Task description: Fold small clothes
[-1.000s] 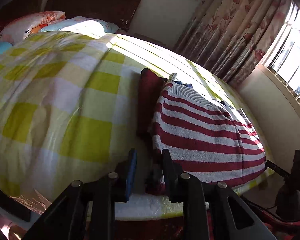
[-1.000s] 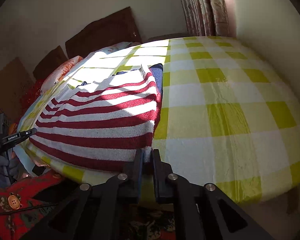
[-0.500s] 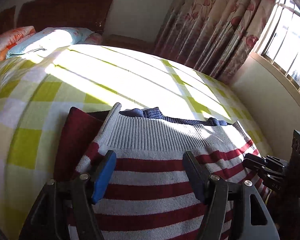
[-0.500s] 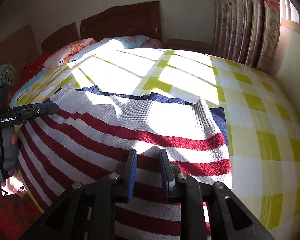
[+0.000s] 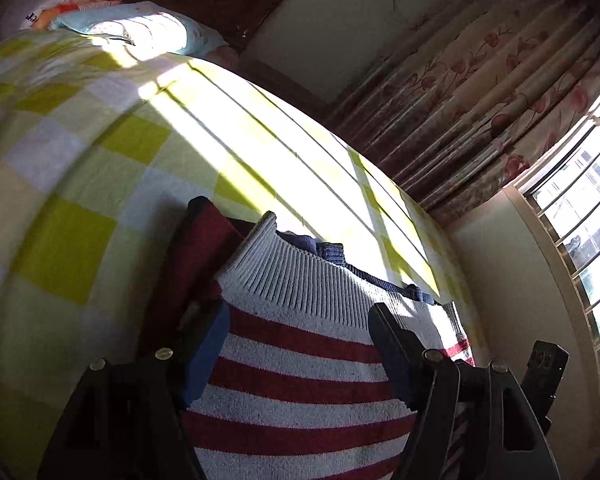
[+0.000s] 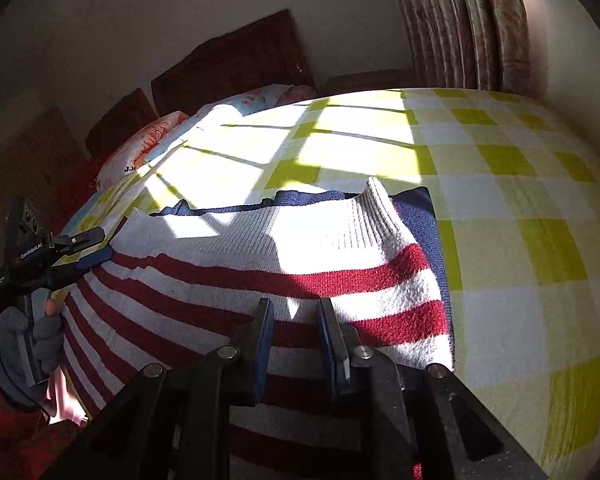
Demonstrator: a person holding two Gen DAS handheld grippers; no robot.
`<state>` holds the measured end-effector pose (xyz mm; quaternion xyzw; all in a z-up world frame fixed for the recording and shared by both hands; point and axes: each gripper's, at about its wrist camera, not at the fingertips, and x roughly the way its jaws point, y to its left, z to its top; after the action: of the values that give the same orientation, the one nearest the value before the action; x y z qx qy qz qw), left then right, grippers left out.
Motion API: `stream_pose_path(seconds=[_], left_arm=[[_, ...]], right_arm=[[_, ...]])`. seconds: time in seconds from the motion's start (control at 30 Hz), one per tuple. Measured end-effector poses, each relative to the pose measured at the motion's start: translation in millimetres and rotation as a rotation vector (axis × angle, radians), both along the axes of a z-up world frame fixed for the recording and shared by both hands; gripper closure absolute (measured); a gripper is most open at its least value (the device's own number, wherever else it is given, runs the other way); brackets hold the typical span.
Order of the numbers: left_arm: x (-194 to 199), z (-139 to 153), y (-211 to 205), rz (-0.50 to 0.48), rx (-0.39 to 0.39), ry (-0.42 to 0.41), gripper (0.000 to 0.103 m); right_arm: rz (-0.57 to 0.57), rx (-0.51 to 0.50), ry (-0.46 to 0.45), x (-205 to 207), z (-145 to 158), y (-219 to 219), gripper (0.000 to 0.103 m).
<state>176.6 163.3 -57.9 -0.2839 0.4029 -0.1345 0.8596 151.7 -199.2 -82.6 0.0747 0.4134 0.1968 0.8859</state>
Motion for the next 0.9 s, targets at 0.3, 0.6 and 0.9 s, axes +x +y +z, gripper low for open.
stream_pose_path(seconds=[0.3,0.6,0.9], left_arm=[[59,16,-43,-0.05,0.263,-0.055,0.0],[62,-10,5,0.027,0.028,-0.032,0.0],[64,-7,-9,0.024,0.098,-0.032,0.0]], right_arm=[[0.058,-0.128,-0.032,56,18,27,0.081],[-0.128,0.034,0.004,80,3,-26,0.083],[-0.153,-0.027,-0.005,93,2,-16,0.084]])
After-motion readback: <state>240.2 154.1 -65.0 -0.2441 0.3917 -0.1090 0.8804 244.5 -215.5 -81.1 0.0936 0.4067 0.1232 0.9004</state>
